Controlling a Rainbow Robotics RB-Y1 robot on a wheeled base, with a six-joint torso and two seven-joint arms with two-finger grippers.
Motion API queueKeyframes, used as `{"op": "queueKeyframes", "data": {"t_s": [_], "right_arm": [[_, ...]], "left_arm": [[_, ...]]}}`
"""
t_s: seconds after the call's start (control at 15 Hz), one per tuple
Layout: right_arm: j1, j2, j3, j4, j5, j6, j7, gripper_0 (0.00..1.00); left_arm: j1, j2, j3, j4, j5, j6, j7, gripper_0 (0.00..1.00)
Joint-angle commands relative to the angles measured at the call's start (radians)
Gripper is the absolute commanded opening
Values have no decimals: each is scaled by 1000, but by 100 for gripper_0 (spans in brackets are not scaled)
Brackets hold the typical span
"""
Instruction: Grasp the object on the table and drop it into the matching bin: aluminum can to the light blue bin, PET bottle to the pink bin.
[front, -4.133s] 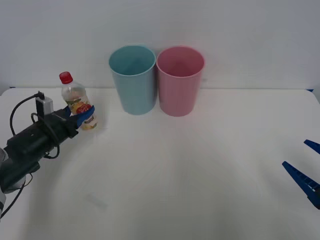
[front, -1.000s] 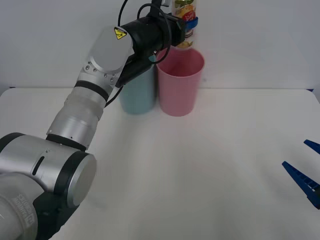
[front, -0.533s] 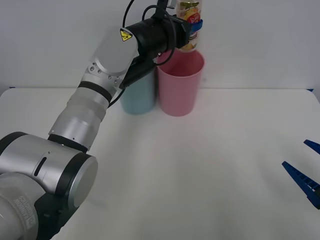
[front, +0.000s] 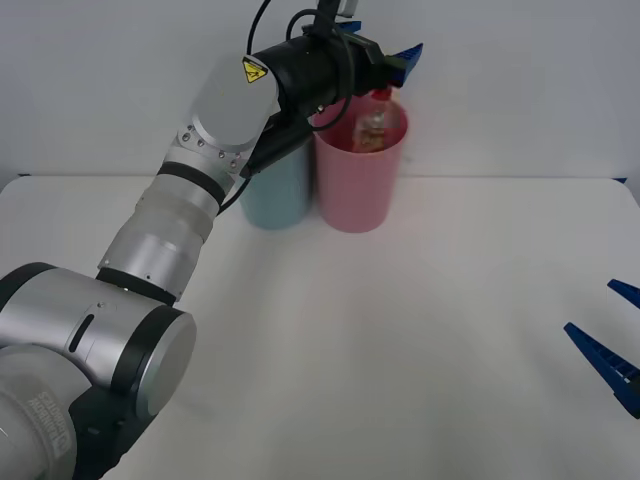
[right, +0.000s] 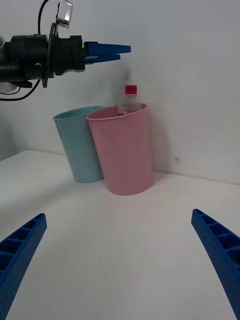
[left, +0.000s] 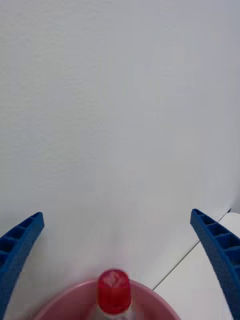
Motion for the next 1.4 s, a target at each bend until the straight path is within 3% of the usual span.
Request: {"op": "queueKeyframes", "data": {"t_s": [0.07,0.47,1.0,1.13,1.4], "right_arm": [[0,0,0,0,0,0,0,100],[0,0,0,0,0,0,0,100],[0,0,0,0,0,0,0,100],[0,0,0,0,0,0,0,100],[0,0,0,0,0,0,0,100]], "left_arm": [[2,0,5,1,11,0,0,100],[51,68,11,-41,151,-32,-25,100],[404,207,21,-449,295,-161,-25,100],[493,230,75,-544,329,-227,-34,100],[648,232,308,-697,341,-506,-66,100]]}}
